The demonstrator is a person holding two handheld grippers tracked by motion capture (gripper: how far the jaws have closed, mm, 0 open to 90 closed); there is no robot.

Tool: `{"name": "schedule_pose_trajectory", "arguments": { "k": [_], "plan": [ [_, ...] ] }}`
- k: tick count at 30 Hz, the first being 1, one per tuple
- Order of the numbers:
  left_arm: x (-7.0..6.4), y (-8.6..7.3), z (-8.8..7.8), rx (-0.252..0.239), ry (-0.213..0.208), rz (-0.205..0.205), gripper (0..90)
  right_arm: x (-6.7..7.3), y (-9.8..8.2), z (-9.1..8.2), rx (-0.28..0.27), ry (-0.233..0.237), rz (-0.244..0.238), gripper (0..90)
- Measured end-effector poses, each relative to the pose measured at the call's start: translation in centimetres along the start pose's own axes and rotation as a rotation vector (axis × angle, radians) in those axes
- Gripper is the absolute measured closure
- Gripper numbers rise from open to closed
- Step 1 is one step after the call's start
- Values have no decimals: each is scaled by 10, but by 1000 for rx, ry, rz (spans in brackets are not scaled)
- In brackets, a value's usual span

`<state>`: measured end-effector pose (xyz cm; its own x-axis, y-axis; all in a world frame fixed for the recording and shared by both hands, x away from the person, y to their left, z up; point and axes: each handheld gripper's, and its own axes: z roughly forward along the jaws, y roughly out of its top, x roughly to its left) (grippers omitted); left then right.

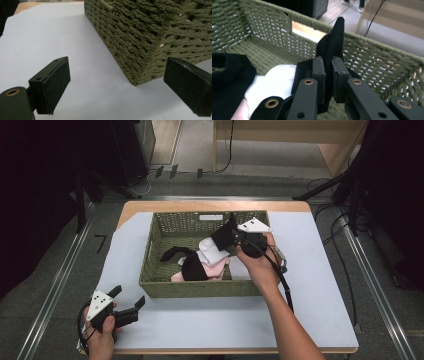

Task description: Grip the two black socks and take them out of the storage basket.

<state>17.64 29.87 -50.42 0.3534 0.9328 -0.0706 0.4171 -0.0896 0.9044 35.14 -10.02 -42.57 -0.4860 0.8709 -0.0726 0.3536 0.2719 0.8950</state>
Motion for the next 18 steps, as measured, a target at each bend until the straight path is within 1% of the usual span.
{"name": "schedule_pose_trajectory", "arguments": {
  "k": [2, 3, 4, 5, 9, 10, 11, 12, 13, 15, 16, 17, 18],
  "plan": [
    [0, 0, 0, 1, -1, 0, 80, 2, 1, -4, -49, 1, -16, 839],
    [0, 0, 0, 2, -1, 0, 80, 2, 1, -6, -65, 1, -22, 838],
    [0, 0, 0, 2, -1, 0, 80, 2, 1, -6, -65, 1, -22, 838],
    [0, 0, 0, 2, -2, -1, 80, 3, 1, -8, -81, 2, -26, 838],
    [0, 0, 0, 1, -1, -1, 80, 3, 1, -15, -162, -8, -28, 838],
    [0, 0, 0, 1, -1, -1, 80, 3, 1, -15, -162, -8, -28, 838],
    [0, 0, 0, 0, -4, -2, 80, 2, 1, -19, -204, -9, -29, 838],
    [0, 0, 0, 0, -4, -2, 80, 2, 1, -19, -204, -9, -29, 838],
    [0, 0, 0, 2, -4, -4, 80, 1, 1, -22, -246, -22, -29, 838],
    [0, 0, 0, 2, -5, -3, 80, -1, 2, -25, -296, -27, -19, 839],
    [0, 0, 0, 2, -5, -3, 80, -1, 2, -25, -296, -27, -19, 839],
    [1, 0, 0, 0, -6, -3, 80, -3, 2, -28, -337, -28, -11, 838],
    [1, 0, 0, 0, -6, -3, 80, -4, 2, -29, -350, -30, -11, 838]
  ]
}}
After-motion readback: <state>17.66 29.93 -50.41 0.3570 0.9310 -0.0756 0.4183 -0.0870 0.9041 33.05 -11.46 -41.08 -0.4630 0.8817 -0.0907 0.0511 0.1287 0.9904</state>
